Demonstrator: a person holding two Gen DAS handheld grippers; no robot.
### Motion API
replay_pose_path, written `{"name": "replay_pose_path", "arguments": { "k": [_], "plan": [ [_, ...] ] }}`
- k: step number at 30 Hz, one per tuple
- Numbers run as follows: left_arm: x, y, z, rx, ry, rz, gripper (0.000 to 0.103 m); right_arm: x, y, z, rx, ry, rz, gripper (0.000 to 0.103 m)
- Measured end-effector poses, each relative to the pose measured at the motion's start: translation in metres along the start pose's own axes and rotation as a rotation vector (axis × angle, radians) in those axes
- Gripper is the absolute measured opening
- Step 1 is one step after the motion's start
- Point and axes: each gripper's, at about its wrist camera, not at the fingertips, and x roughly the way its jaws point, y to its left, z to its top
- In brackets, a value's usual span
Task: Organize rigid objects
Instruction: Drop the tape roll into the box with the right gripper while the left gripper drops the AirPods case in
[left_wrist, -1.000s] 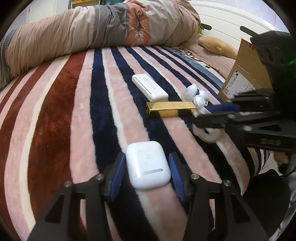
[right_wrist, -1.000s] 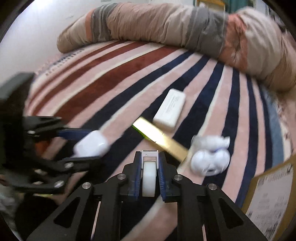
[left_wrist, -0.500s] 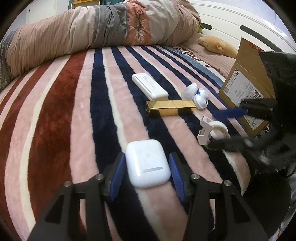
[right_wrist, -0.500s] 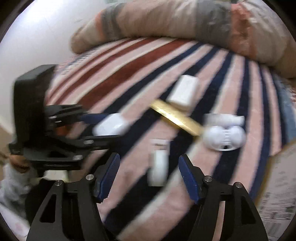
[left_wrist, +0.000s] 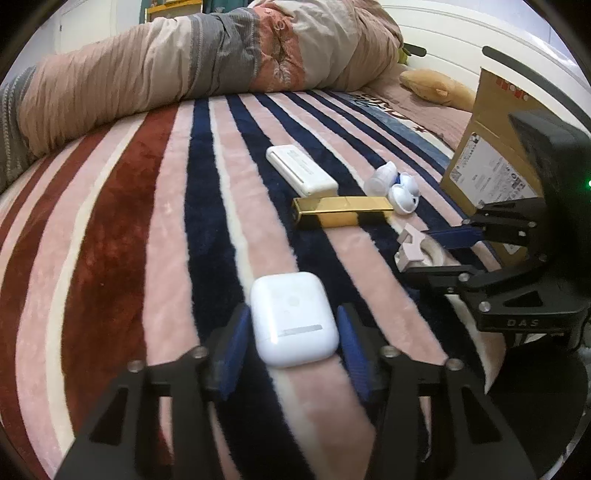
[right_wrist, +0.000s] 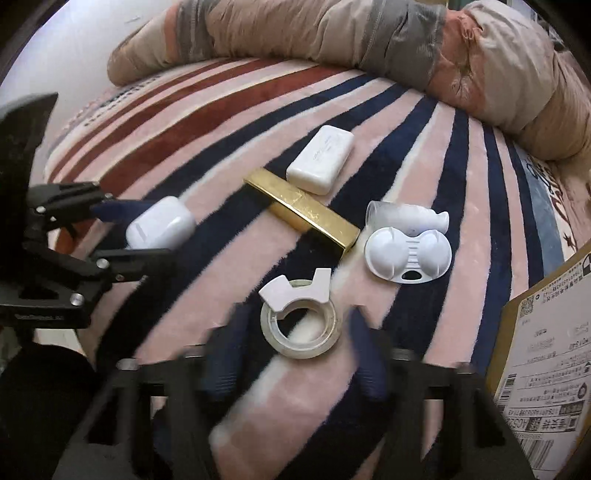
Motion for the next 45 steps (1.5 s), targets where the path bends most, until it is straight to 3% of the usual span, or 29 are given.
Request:
{"name": "replay_pose_path", "arguments": {
  "k": [4, 7, 10, 13, 16, 19, 22, 27, 30, 32, 34, 37, 43, 45],
  "plan": [
    [-0.002, 0.0, 0.0, 0.003, -0.001, 0.001, 0.042, -0.021, 0.015, 0.004, -0.045, -0.066, -0.029, 0.037],
    [-0.001, -0.001, 0.0, 0.003, 0.003, 0.004, 0.042, -0.072, 0.029, 0.008, -0.06, -0.158, 0.06, 0.037],
    [0.0, -0.001, 0.002, 0.002, 0.002, 0.009, 0.041, -0.142, 0.03, 0.013, -0.063, -0.299, 0.055, 0.037],
    [0.003, -0.001, 0.003, 0.003, 0.009, 0.014, 0.041, -0.202, 0.002, 0.009, 0.015, -0.382, -0.038, 0.037],
    [0.005, -0.003, 0.004, 0.008, 0.016, 0.027, 0.041, -0.233, -0.04, -0.009, 0.115, -0.372, -0.204, 0.037],
    [0.002, -0.01, 0.007, 0.027, 0.024, 0.043, 0.04, -0.228, -0.087, -0.031, 0.225, -0.271, -0.325, 0.037],
    [-0.011, -0.023, 0.018, 0.042, 0.005, 0.013, 0.04, -0.202, -0.113, -0.049, 0.266, -0.174, -0.388, 0.037],
    [-0.058, -0.066, 0.057, 0.127, -0.097, -0.019, 0.04, -0.191, -0.129, -0.067, 0.306, -0.165, -0.307, 0.047],
    [-0.092, -0.113, 0.093, 0.219, -0.174, -0.085, 0.04, -0.195, -0.134, -0.071, 0.295, -0.205, -0.293, 0.049],
    [-0.101, -0.143, 0.114, 0.272, -0.186, -0.151, 0.04, -0.2, -0.136, -0.076, 0.299, -0.231, -0.275, 0.052],
    [-0.1, -0.175, 0.133, 0.319, -0.171, -0.221, 0.04, -0.206, -0.133, -0.079, 0.293, -0.262, -0.268, 0.056],
    [-0.082, -0.224, 0.156, 0.405, -0.124, -0.267, 0.04, -0.217, -0.132, -0.087, 0.275, -0.3, -0.261, 0.06],
    [-0.036, -0.269, 0.168, 0.429, 0.031, -0.333, 0.042, -0.222, -0.133, -0.095, 0.252, -0.316, -0.246, 0.06],
    [-0.039, -0.268, 0.168, 0.42, 0.02, -0.339, 0.06, -0.221, -0.135, -0.096, 0.244, -0.308, -0.263, 0.062]
  ]
}}
